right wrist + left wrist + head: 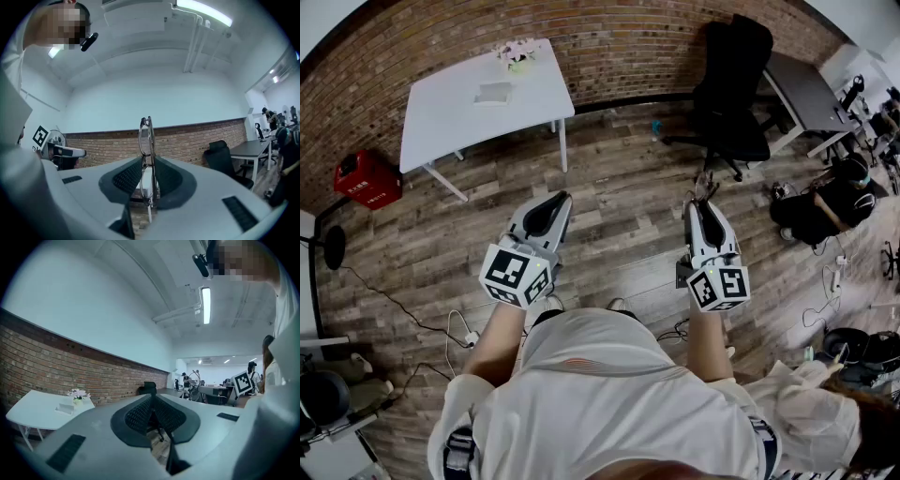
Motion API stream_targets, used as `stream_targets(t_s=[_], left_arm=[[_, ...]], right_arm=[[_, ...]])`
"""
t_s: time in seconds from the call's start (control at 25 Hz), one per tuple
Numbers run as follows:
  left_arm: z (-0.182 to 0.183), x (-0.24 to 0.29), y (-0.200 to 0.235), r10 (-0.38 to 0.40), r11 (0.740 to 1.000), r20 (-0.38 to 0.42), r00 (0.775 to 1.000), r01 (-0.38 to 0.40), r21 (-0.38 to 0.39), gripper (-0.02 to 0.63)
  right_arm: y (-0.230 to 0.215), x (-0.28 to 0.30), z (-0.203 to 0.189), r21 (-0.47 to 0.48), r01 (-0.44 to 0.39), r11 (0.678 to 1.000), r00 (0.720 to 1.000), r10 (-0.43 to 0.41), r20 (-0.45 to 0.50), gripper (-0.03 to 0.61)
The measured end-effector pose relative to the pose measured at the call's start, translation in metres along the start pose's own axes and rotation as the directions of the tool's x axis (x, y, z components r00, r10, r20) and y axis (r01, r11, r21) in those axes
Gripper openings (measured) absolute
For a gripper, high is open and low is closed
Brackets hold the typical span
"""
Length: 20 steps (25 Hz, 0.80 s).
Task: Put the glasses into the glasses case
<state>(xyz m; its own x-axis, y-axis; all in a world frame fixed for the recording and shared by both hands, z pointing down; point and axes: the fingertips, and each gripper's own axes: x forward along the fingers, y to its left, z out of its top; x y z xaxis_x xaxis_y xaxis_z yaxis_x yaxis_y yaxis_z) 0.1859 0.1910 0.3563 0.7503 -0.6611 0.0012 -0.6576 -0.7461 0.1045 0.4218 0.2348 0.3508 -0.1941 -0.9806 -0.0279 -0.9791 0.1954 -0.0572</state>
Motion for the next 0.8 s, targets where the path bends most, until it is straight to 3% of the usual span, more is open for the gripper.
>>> stream_targets(t_s=[0.8], left_arm=[[-0.009,-0.004,0.028,-0.026,0.998,-0.016,1.0,0.025,-0.05,0.034]], right_arm=[[0.022,0.018,-0.008,-0.008,0.002,1.0,1.0,-0.002,-0.03,0.137]])
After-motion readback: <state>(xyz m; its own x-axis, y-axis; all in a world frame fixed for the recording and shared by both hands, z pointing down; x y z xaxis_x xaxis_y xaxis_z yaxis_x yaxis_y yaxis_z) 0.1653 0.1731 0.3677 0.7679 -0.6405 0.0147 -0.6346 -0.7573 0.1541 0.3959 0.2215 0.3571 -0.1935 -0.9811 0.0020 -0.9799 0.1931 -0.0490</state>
